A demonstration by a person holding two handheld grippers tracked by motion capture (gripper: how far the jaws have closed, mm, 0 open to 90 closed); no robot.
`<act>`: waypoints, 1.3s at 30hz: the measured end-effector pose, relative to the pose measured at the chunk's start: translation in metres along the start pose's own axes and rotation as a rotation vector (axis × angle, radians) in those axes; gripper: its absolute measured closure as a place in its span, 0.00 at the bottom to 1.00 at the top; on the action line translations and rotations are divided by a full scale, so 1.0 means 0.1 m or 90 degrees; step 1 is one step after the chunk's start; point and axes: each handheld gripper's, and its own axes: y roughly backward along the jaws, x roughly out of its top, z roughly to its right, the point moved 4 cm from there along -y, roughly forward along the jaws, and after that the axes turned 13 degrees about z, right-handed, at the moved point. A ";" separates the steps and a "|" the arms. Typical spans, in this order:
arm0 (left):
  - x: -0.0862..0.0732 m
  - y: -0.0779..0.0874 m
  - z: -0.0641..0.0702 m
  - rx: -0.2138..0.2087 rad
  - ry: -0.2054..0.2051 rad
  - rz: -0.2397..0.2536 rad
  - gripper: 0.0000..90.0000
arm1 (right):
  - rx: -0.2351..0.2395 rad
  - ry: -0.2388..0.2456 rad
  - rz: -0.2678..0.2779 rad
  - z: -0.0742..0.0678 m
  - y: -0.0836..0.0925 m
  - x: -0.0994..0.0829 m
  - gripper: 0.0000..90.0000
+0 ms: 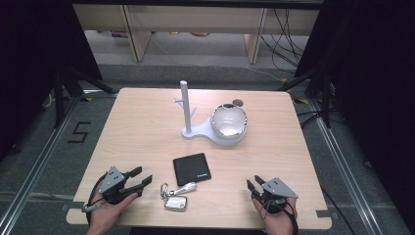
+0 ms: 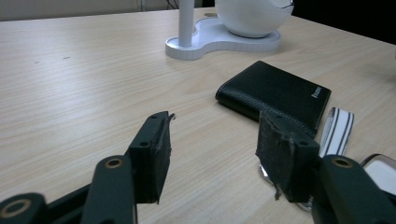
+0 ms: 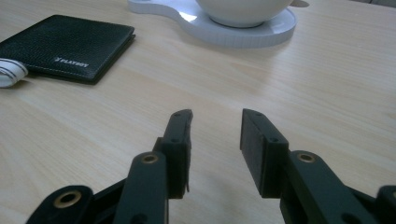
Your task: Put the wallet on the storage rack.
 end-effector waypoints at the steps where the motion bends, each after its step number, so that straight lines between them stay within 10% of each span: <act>1: 0.01 -0.02 0.01 -0.003 0.004 -0.002 0.47 | 0.005 -0.006 -0.006 -0.01 0.00 0.00 0.72; 8: 0.14 -0.19 0.07 -0.035 0.031 -0.002 0.40 | 0.066 0.013 -0.041 -0.17 -0.06 0.09 0.82; 16: 0.26 -0.68 0.14 -0.117 0.084 -0.110 0.38 | 0.106 0.034 -0.082 -0.37 -0.15 0.17 0.79; 20: 0.25 -0.87 0.13 -0.120 0.084 -0.146 0.38 | 0.120 0.051 -0.082 -0.44 -0.19 0.21 0.79; 22: 0.21 -0.99 0.14 -0.104 0.129 -0.177 0.39 | 0.130 0.052 -0.089 -0.52 -0.22 0.24 0.79; 39: 0.05 -1.10 0.07 -0.064 0.178 -0.234 0.41 | 0.202 0.062 -0.144 -0.86 -0.64 0.31 0.78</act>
